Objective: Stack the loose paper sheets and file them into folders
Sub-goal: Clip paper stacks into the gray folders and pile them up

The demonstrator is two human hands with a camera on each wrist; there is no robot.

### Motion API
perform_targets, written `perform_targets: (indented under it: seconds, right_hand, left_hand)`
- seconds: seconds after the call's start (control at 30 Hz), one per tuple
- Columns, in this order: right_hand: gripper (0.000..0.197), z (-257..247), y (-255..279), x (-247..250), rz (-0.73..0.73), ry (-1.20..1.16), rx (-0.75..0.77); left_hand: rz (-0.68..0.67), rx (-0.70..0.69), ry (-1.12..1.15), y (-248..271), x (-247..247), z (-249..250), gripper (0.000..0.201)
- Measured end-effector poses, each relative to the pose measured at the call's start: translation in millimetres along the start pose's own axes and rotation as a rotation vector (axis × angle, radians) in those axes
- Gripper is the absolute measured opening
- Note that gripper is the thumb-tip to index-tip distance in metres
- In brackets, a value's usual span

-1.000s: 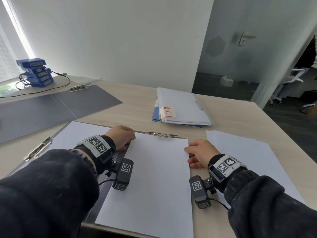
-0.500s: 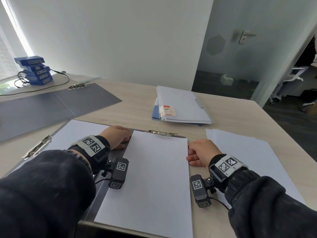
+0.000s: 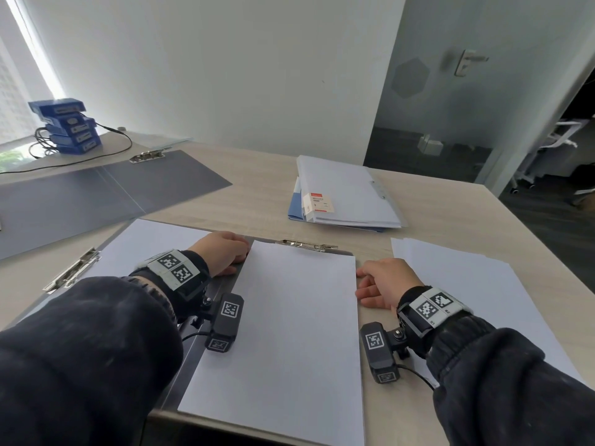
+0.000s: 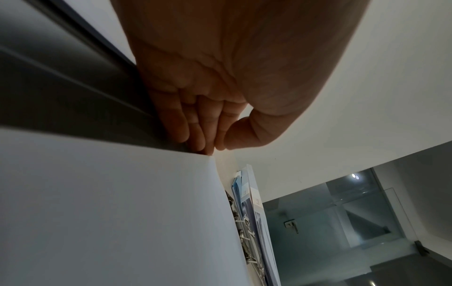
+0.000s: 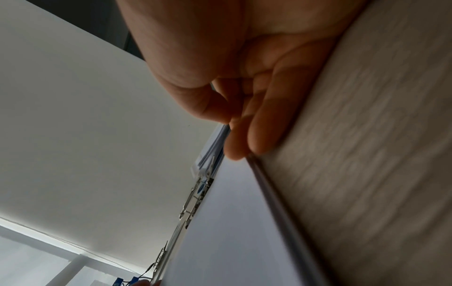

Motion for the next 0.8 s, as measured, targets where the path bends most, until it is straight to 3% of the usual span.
perform_targets:
  seconds: [0.8]
  right_hand:
    - [0.022, 2.7, -0.4, 1.2, -0.039, -0.028, 0.026]
  left_hand:
    - [0.013, -0.033, 0.101, -2.4, -1.7, -4.8, 0.019]
Point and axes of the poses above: each hand's wrist, its own y-axis away from the middle knuckle, its own x-axis out of the back of the hand, z = x × y, the point moved 9 cm from there along -y, towards the middle knuckle, and after that the axes turned 6 degrees about -y, right-handed, at the moved point
